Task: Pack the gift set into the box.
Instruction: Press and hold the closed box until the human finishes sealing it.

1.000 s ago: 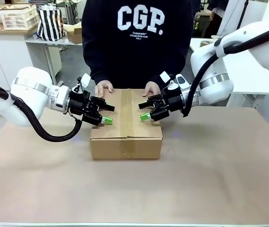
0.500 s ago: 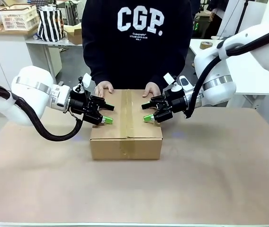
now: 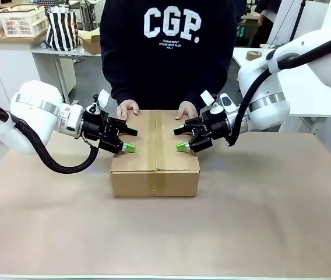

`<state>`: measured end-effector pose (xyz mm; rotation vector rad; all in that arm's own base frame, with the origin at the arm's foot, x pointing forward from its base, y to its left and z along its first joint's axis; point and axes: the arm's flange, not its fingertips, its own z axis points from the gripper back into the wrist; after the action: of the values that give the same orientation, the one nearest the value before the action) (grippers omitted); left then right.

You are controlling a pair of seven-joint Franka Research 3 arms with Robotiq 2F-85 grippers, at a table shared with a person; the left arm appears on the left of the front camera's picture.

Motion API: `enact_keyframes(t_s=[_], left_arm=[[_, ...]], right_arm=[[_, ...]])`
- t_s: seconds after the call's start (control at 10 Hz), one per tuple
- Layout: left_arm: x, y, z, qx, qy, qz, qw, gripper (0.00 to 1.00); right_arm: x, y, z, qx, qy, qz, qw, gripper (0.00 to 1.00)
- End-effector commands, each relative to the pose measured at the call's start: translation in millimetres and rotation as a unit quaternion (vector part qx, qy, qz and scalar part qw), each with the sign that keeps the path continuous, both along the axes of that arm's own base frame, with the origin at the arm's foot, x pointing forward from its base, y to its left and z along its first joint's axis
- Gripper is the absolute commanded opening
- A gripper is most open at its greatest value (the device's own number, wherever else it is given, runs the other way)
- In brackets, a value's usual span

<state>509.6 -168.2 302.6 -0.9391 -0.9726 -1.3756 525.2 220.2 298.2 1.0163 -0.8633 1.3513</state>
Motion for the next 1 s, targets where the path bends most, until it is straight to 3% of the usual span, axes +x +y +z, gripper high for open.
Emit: enact_keyframes(t_s=[0.0,0.1,0.2,0.3,0.9], left_arm=[[-7,8,-18,0.03,0.004,-0.027,0.999,1.0],[-7,6,-19,0.033,0.006,-0.028,0.999,1.0],[-6,6,-19,0.033,0.012,-0.01,0.999,1.0],[0,0,0,0.005,-0.002,-0.01,1.0,1.0],[0,0,0,0.005,-0.002,-0.01,1.0,1.0]], right_arm=[[-3,2,-19,-0.034,-0.011,-0.003,0.999,1.0],[-3,2,-20,-0.039,-0.009,-0.003,0.999,1.0],[0,0,0,-0.001,-0.001,-0.001,1.0,1.0],[0,0,0,-0.001,-0.001,-0.001,1.0,1.0],[0,0,0,-0.001,-0.001,-0.001,1.0,1.0]])
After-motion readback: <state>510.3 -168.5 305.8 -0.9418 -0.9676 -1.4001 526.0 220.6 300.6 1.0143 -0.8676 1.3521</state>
